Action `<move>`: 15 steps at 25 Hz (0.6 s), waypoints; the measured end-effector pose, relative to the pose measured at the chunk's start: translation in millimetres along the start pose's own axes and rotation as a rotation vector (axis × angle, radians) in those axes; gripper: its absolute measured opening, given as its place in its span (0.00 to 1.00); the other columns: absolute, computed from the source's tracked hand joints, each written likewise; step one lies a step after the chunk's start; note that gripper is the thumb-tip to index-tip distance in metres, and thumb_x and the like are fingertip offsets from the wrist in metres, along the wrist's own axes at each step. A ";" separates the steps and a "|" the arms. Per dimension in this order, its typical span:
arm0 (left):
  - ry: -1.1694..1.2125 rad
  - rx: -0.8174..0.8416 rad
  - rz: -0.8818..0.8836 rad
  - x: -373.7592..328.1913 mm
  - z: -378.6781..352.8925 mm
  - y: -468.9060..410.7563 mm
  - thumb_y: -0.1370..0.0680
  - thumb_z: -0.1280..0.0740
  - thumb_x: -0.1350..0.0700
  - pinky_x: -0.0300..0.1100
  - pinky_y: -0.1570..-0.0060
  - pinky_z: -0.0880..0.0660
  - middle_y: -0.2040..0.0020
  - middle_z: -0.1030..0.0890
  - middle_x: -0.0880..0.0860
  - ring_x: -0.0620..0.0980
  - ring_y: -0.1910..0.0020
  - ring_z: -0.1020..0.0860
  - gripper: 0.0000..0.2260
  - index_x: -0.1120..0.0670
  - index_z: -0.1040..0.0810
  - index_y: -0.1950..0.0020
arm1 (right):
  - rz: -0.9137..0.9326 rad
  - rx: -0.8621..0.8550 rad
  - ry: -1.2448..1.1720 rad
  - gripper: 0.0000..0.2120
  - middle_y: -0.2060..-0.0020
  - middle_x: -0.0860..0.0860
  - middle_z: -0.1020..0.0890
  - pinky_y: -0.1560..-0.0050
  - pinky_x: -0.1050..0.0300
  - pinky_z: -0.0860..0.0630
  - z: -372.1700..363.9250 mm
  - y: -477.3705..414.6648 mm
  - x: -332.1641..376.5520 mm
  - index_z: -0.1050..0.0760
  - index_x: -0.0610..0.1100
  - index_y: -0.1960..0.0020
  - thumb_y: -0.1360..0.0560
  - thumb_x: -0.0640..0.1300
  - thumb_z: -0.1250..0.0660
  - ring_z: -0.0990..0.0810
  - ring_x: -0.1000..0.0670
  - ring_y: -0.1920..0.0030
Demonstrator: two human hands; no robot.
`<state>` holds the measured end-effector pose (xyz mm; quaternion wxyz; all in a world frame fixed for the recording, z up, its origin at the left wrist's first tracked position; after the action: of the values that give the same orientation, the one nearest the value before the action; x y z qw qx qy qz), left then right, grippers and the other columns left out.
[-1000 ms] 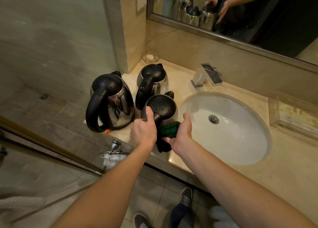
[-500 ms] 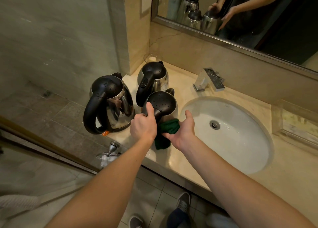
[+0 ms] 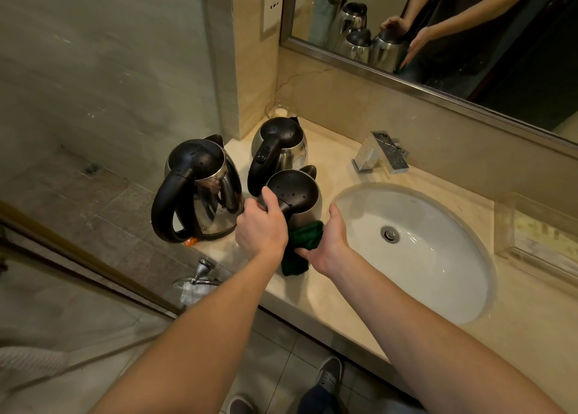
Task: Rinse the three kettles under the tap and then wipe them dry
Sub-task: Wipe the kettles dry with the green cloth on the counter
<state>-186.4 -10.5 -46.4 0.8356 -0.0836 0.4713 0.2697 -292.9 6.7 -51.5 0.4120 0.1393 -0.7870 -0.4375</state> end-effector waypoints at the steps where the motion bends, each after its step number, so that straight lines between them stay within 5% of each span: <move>1: 0.005 -0.002 -0.003 -0.4 0.2 0.3 0.17 0.47 0.42 0.46 0.55 0.35 0.63 0.28 0.51 0.51 0.58 0.30 0.22 0.58 0.26 0.54 | -0.022 0.004 -0.018 0.40 0.31 0.41 0.28 0.29 0.37 0.36 3.5 -1.5 0.2 0.40 0.42 0.23 0.25 0.68 0.43 0.31 0.39 0.29; 11: -0.041 0.092 -0.061 0.6 3.8 -6.8 0.20 0.46 0.36 0.45 0.61 0.32 0.62 0.22 0.56 0.55 0.61 0.24 0.27 0.58 0.25 0.60 | 0.082 0.052 0.017 0.35 0.30 0.40 0.28 0.30 0.37 0.35 6.8 21.9 25.4 0.43 0.43 0.23 0.21 0.64 0.45 0.29 0.39 0.31; 15: -0.036 0.158 -0.084 3.8 6.2 -11.0 0.20 0.44 0.36 0.43 0.70 0.36 0.67 0.25 0.54 0.51 0.67 0.26 0.27 0.56 0.30 0.67 | 0.129 -0.028 0.142 0.33 0.26 0.44 0.33 0.28 0.38 0.38 12.5 16.4 15.3 0.44 0.46 0.22 0.20 0.63 0.45 0.36 0.41 0.26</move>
<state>-174.4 -15.9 -47.5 0.8584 -0.0322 0.4722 0.1980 -309.7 14.5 -33.7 0.4961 0.1131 -0.7570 -0.4099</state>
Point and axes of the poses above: each hand's wrist, its own y-axis away from the middle knuckle, its own z-axis out of the back of the hand, x = y × z, the point moved 3 cm from there along -y, towards the middle knuckle
